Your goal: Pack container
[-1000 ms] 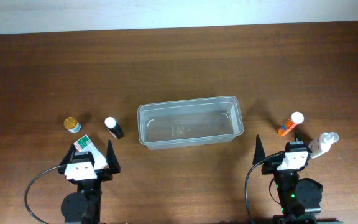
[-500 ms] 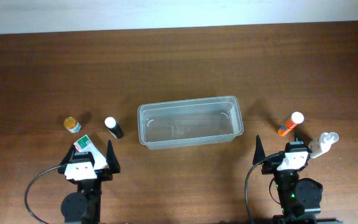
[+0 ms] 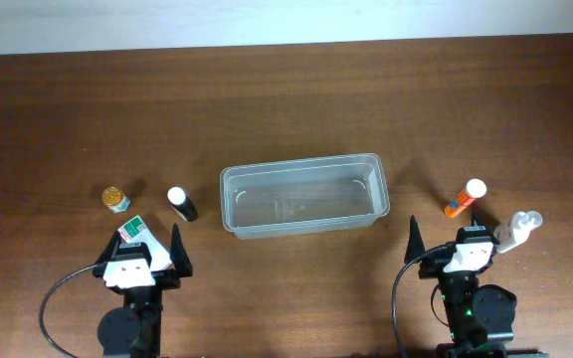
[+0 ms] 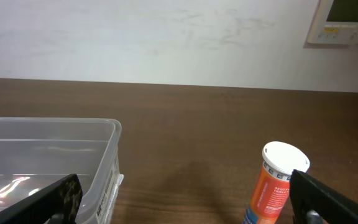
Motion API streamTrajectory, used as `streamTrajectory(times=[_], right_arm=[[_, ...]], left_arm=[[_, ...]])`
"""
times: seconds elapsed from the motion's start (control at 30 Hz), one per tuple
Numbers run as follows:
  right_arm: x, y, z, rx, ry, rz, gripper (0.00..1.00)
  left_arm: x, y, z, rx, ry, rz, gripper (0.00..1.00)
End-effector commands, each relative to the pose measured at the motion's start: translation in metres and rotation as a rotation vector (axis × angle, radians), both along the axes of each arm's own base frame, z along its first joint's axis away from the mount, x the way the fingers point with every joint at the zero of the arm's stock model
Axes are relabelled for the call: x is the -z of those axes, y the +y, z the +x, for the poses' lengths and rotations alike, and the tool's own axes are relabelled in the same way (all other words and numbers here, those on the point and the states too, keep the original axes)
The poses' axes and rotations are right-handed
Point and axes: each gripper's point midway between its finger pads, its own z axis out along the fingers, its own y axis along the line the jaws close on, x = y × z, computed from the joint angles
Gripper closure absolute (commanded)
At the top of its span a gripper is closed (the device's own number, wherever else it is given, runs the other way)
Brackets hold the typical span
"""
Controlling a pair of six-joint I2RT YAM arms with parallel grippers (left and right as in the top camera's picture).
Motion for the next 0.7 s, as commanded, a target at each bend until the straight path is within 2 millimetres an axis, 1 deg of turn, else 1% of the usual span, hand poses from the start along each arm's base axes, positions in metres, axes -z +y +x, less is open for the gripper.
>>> streamTrajectory(times=[0.0, 0.4, 0.5, 0.67], right_arm=[[0.003, 0.000, 0.000, 0.000, 0.007, 0.000, 0.02], [0.001, 0.000, -0.002, 0.002, 0.021, 0.019, 0.02], [-0.012, 0.000, -0.005, 0.002, 0.024, 0.019, 0.02], [-0.040, -0.006, -0.012, 0.040, 0.054, 0.015, 0.02]], left_arm=[[-0.001, 0.000, 0.000, -0.002, -0.006, 0.017, 0.00], [-0.004, 0.002, 0.000, -0.012, -0.018, 0.016, 0.01], [-0.010, 0.001, -0.001, -0.006, -0.030, 0.012, 0.01], [-0.036, 0.001, -0.005, -0.006, -0.070, 0.012, 0.01]])
